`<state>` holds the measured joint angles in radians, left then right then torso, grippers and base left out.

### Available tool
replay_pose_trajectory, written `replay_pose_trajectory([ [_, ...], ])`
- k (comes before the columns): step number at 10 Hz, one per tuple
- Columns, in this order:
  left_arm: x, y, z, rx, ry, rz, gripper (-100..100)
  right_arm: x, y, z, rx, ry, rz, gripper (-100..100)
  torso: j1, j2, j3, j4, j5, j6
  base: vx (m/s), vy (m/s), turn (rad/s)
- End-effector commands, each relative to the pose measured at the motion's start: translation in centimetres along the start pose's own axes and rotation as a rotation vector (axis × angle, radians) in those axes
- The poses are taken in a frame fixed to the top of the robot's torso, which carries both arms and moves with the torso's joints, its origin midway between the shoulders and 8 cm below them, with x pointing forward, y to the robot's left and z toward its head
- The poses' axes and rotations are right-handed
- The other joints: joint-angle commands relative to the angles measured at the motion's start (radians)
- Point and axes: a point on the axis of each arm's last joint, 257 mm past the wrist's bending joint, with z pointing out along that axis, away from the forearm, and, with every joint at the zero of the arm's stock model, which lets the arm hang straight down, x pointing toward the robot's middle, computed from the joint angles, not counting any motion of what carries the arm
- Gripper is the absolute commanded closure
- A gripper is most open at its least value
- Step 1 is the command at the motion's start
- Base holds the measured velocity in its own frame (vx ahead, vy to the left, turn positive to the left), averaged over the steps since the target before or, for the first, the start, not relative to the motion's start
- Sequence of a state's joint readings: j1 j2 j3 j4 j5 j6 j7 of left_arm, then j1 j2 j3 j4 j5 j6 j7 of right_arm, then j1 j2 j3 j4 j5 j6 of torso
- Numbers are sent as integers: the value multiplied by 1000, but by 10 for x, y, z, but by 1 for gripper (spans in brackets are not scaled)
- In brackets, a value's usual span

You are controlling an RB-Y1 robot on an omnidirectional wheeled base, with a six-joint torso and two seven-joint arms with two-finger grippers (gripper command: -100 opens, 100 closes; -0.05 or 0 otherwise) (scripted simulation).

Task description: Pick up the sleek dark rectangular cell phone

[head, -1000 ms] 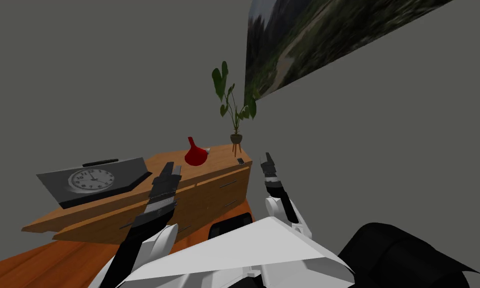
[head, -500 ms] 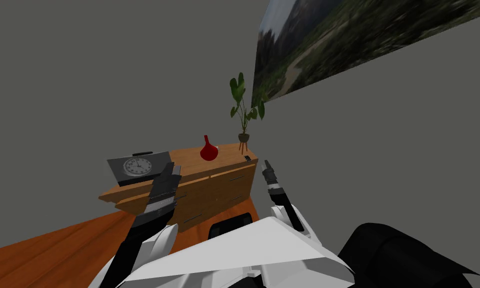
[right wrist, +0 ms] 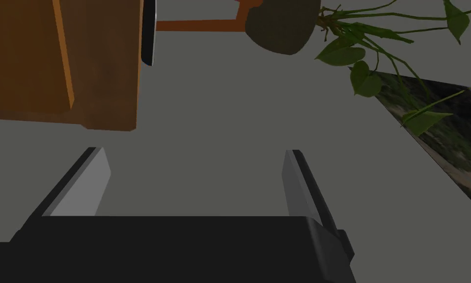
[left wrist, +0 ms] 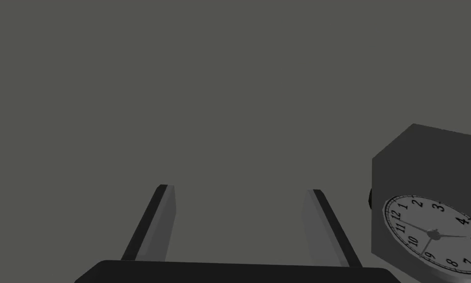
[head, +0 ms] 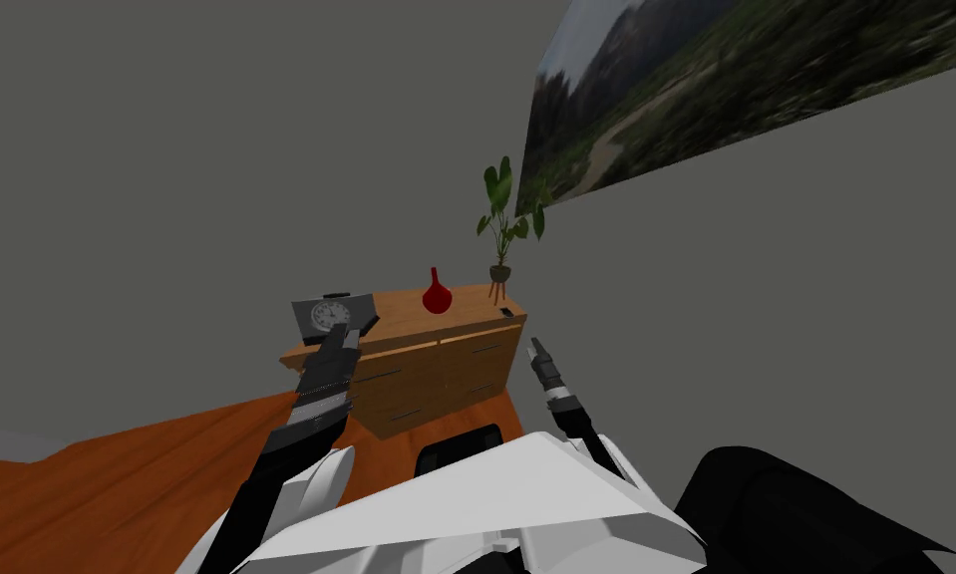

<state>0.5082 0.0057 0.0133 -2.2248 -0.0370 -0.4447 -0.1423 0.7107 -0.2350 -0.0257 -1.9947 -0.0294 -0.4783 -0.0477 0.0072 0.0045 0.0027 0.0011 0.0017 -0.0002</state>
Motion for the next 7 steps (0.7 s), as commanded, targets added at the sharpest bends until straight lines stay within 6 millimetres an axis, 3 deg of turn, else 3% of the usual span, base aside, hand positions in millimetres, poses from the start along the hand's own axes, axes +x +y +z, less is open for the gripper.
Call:
replay_pose_trajectory([
  [1,0,0,0,0,0,0,0,-4,-16,-9,38,6,-9,-100,0,0,0,0,0,0,-38,113,106],
  [2,0,0,0,0,0,0,0,-12,-40,-30,100,24,-31,-100,-1,-1,0,0,0,0,-42,118,245],
  [3,0,0,0,0,0,0,0,-13,-44,-32,109,23,-31,-100,-1,0,0,0,0,0,-43,95,86],
  [4,0,0,0,0,0,0,0,-22,-65,-55,170,43,-55,-100,-2,0,0,0,0,0,-77,137,229],
  [5,0,0,0,0,0,0,0,-23,-71,-58,182,41,-55,-100,0,2,1,0,0,0,-52,108,100],
  [6,0,0,0,0,0,0,0,-32,-84,-79,228,66,-78,-100,-1,1,1,0,0,0,-54,125,243],
  [7,0,0,0,0,0,0,0,-35,-96,-86,257,61,-79,-100,-1,1,1,0,0,0,-36,93,125],
])
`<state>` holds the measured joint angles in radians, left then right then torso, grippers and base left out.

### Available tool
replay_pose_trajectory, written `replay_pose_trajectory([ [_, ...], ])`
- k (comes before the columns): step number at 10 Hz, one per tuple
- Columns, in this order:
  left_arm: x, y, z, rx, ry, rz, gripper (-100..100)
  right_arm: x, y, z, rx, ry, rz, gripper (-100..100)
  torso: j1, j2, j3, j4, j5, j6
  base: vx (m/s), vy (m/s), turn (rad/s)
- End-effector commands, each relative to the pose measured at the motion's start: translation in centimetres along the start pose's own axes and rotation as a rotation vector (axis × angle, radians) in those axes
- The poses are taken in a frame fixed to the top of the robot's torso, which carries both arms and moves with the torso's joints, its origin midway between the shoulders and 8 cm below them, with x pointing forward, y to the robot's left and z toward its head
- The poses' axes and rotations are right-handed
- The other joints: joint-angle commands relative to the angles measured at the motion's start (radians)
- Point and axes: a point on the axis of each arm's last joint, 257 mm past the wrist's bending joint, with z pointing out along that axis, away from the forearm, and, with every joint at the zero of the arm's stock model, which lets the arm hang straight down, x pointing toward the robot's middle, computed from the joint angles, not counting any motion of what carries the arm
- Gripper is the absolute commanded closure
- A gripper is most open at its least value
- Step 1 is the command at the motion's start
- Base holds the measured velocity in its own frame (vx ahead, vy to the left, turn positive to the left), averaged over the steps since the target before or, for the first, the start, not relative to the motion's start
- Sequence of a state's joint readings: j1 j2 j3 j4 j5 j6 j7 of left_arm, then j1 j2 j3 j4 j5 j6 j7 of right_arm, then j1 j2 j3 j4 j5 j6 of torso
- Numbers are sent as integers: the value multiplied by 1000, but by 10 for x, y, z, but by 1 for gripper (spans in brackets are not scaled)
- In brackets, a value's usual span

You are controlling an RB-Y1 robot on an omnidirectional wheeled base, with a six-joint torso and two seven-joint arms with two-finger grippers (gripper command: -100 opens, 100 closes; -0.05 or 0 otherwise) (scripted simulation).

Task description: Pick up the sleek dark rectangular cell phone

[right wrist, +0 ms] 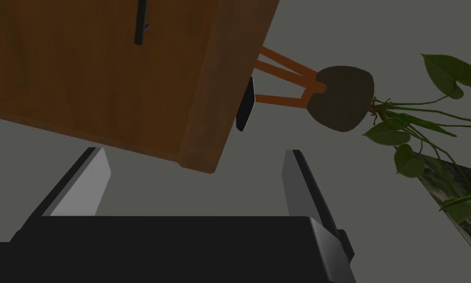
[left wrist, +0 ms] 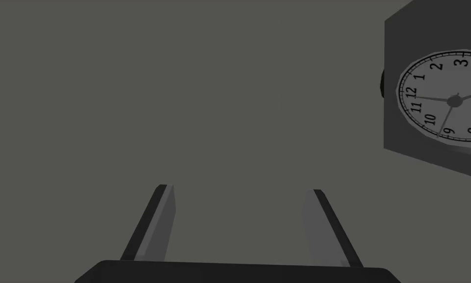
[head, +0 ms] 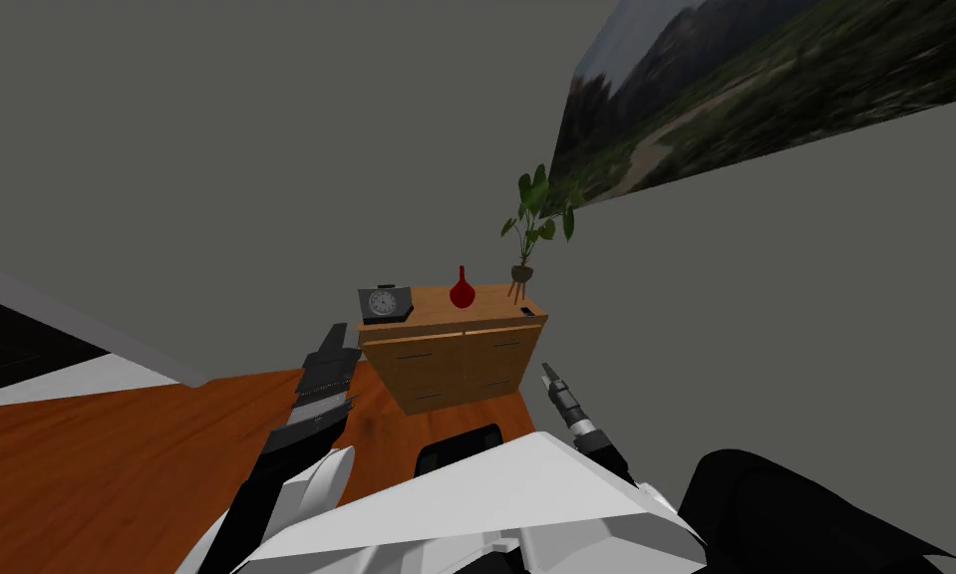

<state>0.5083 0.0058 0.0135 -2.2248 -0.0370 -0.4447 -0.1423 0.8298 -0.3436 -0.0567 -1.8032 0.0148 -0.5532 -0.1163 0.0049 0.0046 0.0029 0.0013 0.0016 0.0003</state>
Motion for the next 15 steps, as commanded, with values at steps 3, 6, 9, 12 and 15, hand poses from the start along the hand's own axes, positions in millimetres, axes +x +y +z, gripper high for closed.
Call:
replay_pose_trajectory([
  [3,0,0,0,0,0,0,0,-14,-38,-31,97,23,-29,-100,-1,-1,-1,0,0,0,-20,84,126],
  [6,0,0,0,0,0,0,0,-37,-84,-85,232,75,-78,-100,-2,-1,-1,0,0,0,-21,93,249],
  [9,0,0,0,0,0,0,0,-53,-112,-123,327,98,-102,-100,0,-1,-1,0,0,-1,-14,93,190],
  [12,0,0,0,0,0,0,0,-83,-140,-187,461,154,-146,-100,-3,-2,-1,0,0,0,3,79,297],
  [15,0,0,0,0,0,0,0,-105,-156,-230,559,177,-171,-100,-4,-2,-1,0,-1,0,12,52,184],
])
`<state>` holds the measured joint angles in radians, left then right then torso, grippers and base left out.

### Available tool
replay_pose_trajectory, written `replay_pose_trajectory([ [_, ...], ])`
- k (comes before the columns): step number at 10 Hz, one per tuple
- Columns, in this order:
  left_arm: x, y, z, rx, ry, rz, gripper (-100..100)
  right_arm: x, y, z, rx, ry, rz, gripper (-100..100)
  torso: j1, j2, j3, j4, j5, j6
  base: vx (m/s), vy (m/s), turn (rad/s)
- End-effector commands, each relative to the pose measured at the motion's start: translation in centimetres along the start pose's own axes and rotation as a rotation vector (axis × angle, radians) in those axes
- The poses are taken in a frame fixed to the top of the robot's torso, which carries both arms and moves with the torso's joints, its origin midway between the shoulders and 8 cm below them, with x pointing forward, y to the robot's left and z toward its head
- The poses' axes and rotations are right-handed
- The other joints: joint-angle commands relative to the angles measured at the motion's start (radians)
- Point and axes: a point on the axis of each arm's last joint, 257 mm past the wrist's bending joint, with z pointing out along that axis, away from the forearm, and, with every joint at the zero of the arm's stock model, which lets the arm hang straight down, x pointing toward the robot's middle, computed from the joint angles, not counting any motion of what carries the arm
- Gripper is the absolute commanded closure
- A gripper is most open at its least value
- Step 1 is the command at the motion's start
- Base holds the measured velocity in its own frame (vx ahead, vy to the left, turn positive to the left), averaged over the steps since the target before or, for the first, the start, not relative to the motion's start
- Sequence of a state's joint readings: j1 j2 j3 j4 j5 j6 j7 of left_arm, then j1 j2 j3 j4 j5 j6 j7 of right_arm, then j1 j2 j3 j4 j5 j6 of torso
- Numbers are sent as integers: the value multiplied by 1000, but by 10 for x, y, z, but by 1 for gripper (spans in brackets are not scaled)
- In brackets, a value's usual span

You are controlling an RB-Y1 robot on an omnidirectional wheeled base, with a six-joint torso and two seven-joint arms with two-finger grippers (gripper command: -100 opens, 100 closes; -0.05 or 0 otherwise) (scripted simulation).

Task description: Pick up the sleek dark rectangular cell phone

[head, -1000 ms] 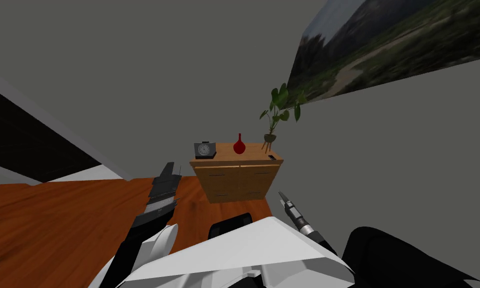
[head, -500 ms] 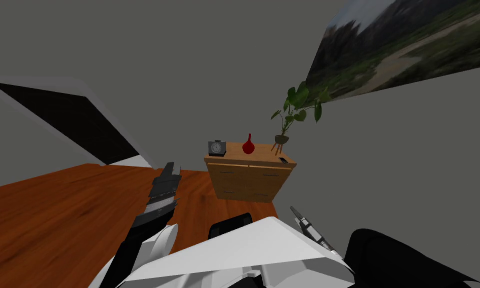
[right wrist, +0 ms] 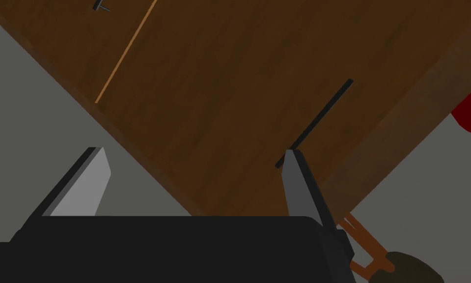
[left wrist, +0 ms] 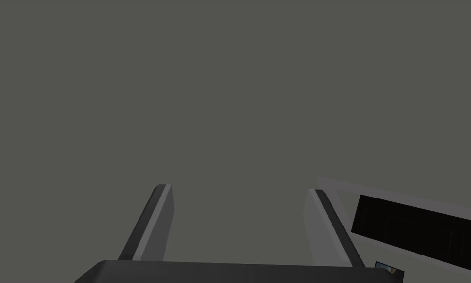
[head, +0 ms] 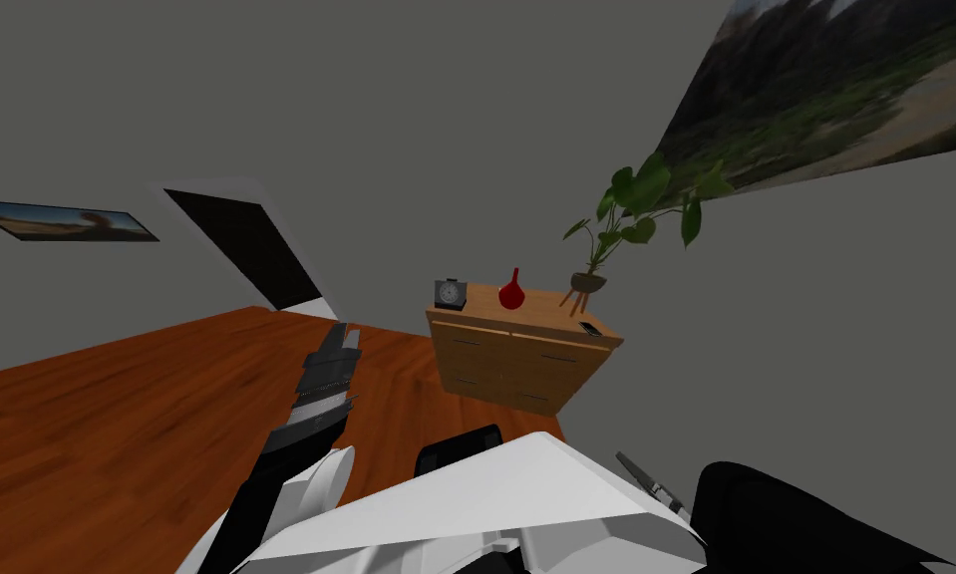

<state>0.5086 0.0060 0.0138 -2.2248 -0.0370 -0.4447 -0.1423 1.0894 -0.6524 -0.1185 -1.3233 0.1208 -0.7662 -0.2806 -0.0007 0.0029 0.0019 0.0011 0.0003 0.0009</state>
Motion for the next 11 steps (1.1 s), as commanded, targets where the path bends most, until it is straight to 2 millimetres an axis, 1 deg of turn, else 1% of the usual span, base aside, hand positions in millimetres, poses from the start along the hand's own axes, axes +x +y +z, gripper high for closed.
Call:
replay_pose_trajectory([
  [1,0,0,0,0,0,0,0,-10,-22,-26,66,33,-27,-100,0,0,0,0,0,0,3,35,334],
  [2,0,0,0,0,0,0,0,-10,-25,-27,73,31,-27,-100,0,0,0,0,0,-2,5,23,190],
  [3,0,0,0,0,0,0,0,-12,-32,-31,90,28,-25,-100,0,0,0,0,0,0,5,7,-25],
  [4,0,0,0,0,0,0,0,-21,-44,-53,134,62,-49,-100,-1,0,0,0,0,0,9,26,295],
  [5,0,0,0,0,0,0,0,-24,-55,-61,161,55,-47,-100,-1,0,0,0,0,-2,12,19,217],
  [6,0,0,0,0,0,0,0,-34,-63,-81,199,90,-71,-100,-1,-1,0,0,0,-1,18,28,322],
  [7,0,0,0,0,0,0,0,-34,-64,-83,203,89,-70,-100,0,-1,-1,0,0,-1,14,15,148],
  [8,0,0,0,0,0,0,0,-37,-74,-91,230,82,-69,-100,-1,-1,0,0,0,0,6,4,-12],
  [9,0,0,0,0,0,0,0,-37,-74,-91,230,82,-69,-100,-1,0,0,0,0,0,1,0,-16],
  [10,0,0,0,0,0,0,0,-48,-81,-112,269,115,-90,-100,-1,0,0,0,0,0,7,13,365],
  [11,0,0,0,0,0,0,0,-52,-89,-120,296,107,-89,-100,-1,0,0,0,0,-2,12,1,203],
])
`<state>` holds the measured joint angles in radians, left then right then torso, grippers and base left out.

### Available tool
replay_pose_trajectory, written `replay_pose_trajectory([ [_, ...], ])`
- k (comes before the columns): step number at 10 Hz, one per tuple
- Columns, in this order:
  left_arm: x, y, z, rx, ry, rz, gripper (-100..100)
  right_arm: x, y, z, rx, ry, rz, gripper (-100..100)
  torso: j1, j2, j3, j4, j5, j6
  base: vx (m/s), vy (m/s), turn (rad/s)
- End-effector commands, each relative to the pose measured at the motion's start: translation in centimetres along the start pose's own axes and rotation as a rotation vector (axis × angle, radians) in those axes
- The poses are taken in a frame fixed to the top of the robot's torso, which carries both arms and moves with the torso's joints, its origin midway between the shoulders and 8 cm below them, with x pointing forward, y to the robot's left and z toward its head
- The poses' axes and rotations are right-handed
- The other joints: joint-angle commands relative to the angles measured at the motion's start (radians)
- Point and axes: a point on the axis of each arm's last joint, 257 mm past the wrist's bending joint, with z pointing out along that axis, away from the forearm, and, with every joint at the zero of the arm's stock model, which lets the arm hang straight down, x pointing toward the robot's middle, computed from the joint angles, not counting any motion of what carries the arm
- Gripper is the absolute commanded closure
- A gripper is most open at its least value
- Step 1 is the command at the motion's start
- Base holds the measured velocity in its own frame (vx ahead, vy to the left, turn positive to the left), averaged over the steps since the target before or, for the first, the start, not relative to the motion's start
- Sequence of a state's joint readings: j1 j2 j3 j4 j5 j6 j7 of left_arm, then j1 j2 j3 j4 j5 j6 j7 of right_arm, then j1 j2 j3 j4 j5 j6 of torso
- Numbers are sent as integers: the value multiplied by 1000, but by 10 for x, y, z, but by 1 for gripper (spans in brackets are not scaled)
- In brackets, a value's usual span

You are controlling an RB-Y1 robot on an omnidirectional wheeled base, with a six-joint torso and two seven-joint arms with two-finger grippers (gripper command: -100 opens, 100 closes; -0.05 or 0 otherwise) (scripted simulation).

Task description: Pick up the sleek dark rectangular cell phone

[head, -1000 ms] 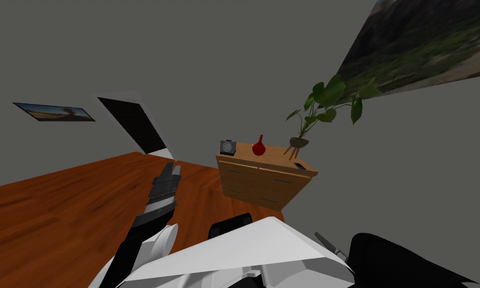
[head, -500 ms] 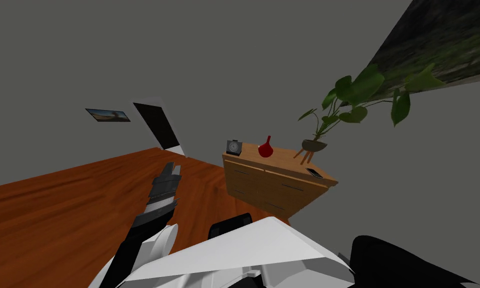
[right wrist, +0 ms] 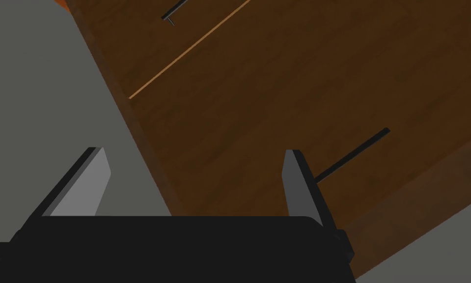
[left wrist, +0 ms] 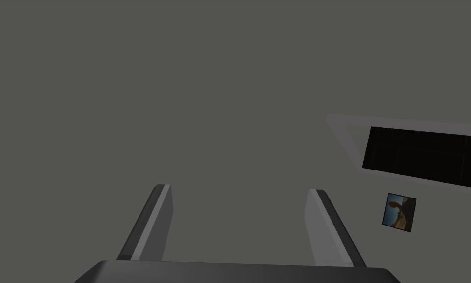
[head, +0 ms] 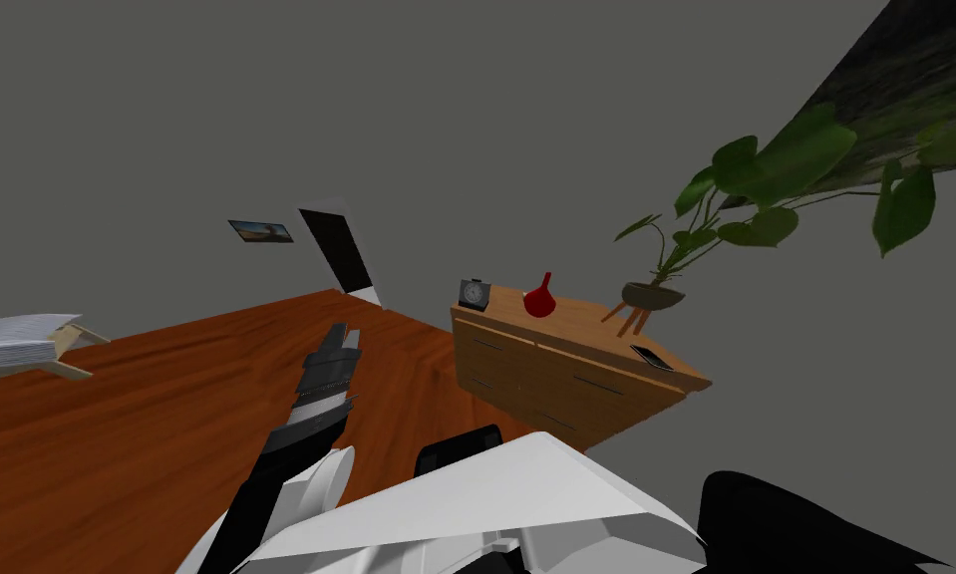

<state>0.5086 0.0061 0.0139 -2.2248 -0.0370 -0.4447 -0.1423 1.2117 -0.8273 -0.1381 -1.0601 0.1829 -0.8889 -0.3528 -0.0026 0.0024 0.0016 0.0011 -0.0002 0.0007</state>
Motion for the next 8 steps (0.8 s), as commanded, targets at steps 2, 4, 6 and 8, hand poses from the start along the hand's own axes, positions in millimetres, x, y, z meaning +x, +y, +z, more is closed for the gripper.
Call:
replay_pose_trajectory([
  [2,0,0,0,0,0,0,0,-13,-25,-31,80,27,-20,-100,0,-1,0,0,0,-1,16,4,211],
  [4,0,0,0,0,0,0,0,-23,-40,-55,132,54,-39,-100,0,0,0,0,0,-1,11,0,215],
  [6,0,0,0,0,0,0,0,-33,-51,-77,179,80,-57,-100,0,0,0,0,0,1,6,-1,161],
  [8,0,0,0,0,0,0,0,-47,-68,-107,252,94,-71,-100,-1,-1,0,0,0,-1,10,-18,265],
])
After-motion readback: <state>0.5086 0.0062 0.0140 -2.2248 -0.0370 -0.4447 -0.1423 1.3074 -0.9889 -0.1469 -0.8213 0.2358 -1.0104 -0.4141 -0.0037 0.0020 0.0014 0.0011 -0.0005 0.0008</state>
